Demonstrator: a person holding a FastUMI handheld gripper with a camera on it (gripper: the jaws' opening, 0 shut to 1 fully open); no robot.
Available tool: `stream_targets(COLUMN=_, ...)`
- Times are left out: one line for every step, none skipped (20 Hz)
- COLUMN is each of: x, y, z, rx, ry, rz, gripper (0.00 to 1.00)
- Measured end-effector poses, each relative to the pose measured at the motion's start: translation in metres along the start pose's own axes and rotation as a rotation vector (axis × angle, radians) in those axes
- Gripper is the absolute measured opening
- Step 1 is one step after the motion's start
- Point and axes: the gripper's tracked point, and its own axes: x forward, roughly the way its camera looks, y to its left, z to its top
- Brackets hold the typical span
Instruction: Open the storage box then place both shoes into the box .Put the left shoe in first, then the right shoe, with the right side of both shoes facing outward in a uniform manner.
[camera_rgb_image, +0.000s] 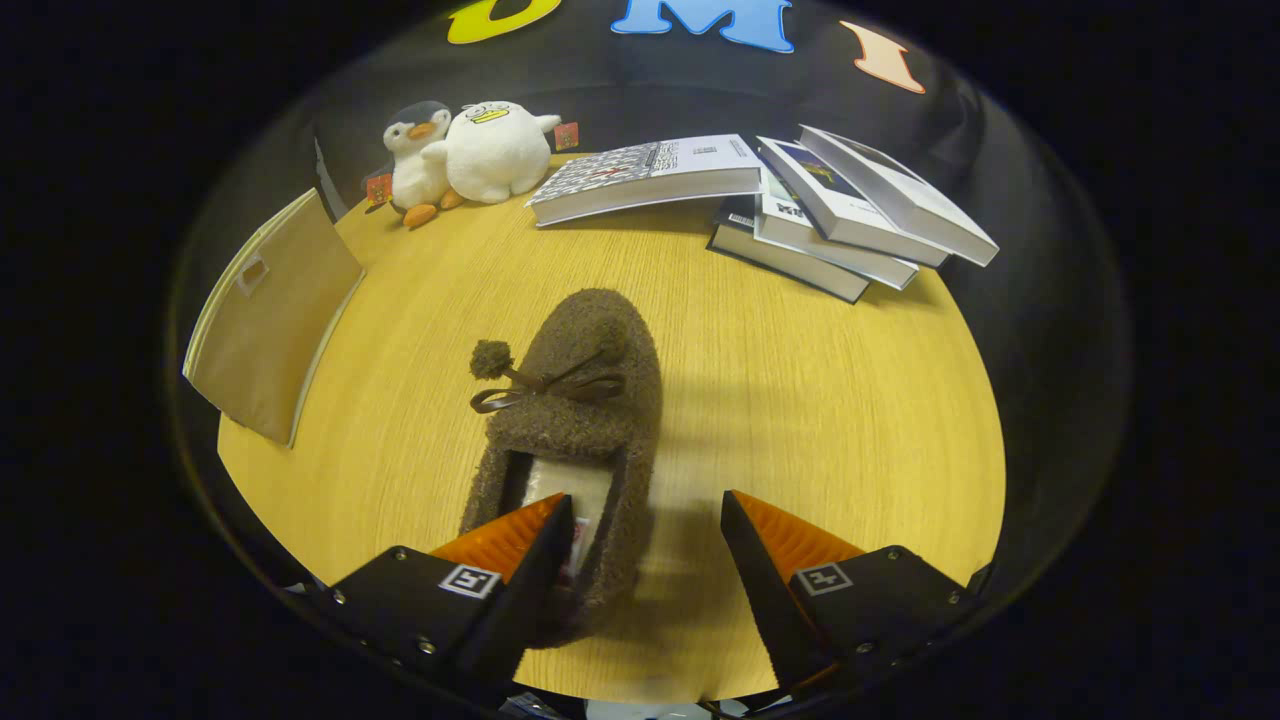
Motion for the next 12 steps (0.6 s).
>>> stream_targets(x=0.001, y=0.002, z=-0.001, rx=0.007, ry=0.003, rz=0.011, gripper=0.84)
stream_targets(x=0.001, y=0.005, z=0.000, rx=0.011, ry=0.006, rz=0.027, gripper=0.76)
stream_targets(x=0.003, y=0.010, z=-0.001, rx=0.022, ry=0.009, rz=0.043, gripper=0.72)
stream_targets(x=0.003, y=0.013, z=-0.001, rx=0.029, ry=0.011, rz=0.053, gripper=0.57)
stream_targets(x=0.004, y=0.010, z=0.000, rx=0.030, ry=0.010, rz=0.030, gripper=0.49)
stream_targets(x=0.005, y=0.006, z=0.000, rx=0.028, ry=0.013, rz=0.005, gripper=0.31)
stream_targets(x=0.006, y=0.004, z=-0.001, rx=0.047, ry=0.018, rz=-0.006, gripper=0.24)
stream_targets(x=0.005, y=0.007, z=-0.003, rx=0.064, ry=0.033, rz=0.003, gripper=0.07)
stream_targets(x=0.005, y=0.006, z=-0.003, rx=0.087, ry=0.048, rz=0.011, gripper=0.08)
stream_targets(x=0.005, y=0.007, z=-0.003, rx=0.108, ry=0.058, rz=0.015, gripper=0.07)
stream_targets(x=0.001, y=0.002, z=0.001, rx=0.136, ry=0.046, rz=-0.001, gripper=0.07)
stream_targets(x=0.001, y=0.003, z=-0.002, rx=0.152, ry=0.048, rz=-0.003, gripper=0.00)
